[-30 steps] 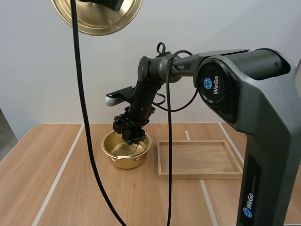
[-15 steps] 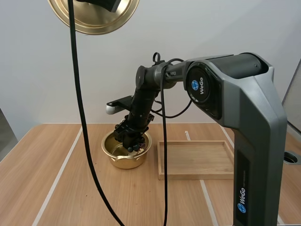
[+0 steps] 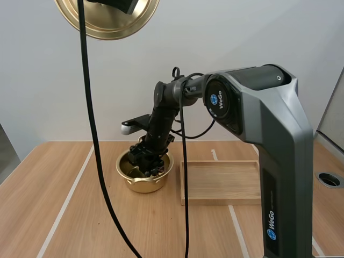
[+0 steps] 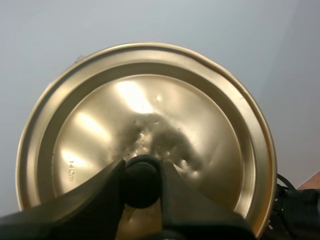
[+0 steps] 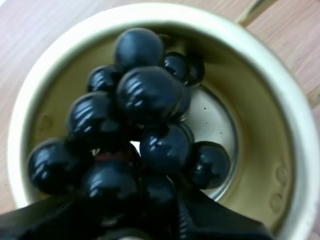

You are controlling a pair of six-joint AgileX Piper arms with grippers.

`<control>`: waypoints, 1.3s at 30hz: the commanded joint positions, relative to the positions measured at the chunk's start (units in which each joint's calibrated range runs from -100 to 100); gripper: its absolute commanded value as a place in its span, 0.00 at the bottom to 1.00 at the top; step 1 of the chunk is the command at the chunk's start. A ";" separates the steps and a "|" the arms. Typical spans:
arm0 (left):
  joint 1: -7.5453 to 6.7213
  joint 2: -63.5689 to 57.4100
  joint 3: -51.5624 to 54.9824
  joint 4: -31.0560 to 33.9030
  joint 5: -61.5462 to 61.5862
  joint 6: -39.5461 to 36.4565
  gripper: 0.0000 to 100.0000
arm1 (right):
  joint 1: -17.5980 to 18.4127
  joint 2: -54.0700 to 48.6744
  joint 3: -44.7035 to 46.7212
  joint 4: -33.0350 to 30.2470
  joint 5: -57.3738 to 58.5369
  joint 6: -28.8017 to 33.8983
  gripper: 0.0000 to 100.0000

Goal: Open the pot, put the grape inside, and close it

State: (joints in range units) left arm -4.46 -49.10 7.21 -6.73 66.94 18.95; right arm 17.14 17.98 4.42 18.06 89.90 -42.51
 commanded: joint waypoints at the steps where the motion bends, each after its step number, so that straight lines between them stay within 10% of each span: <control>1: -0.21 0.22 -0.32 -0.09 -2.12 -0.61 0.00 | 0.11 0.77 -0.32 0.75 -1.61 -0.73 0.00; 31: -0.21 0.22 -0.32 0.14 -2.12 -0.61 0.00 | 0.11 6.45 -0.32 0.89 -2.62 -0.73 0.00; 33: -0.21 0.22 -0.32 0.14 -2.12 -0.61 0.00 | 0.11 6.45 -0.32 0.89 -2.81 -0.63 0.20; 36: -0.21 0.22 -0.32 0.14 -2.12 -0.61 0.00 | 0.11 6.45 -0.32 1.37 -3.61 -0.44 0.77; 39: -0.21 0.22 -0.32 0.14 -2.12 -0.61 0.00 | 0.11 6.32 -0.32 1.77 -4.09 0.06 1.00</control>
State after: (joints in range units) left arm -4.46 -49.10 7.21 -6.69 66.94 18.95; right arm 17.14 23.64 3.85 19.42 87.35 -42.63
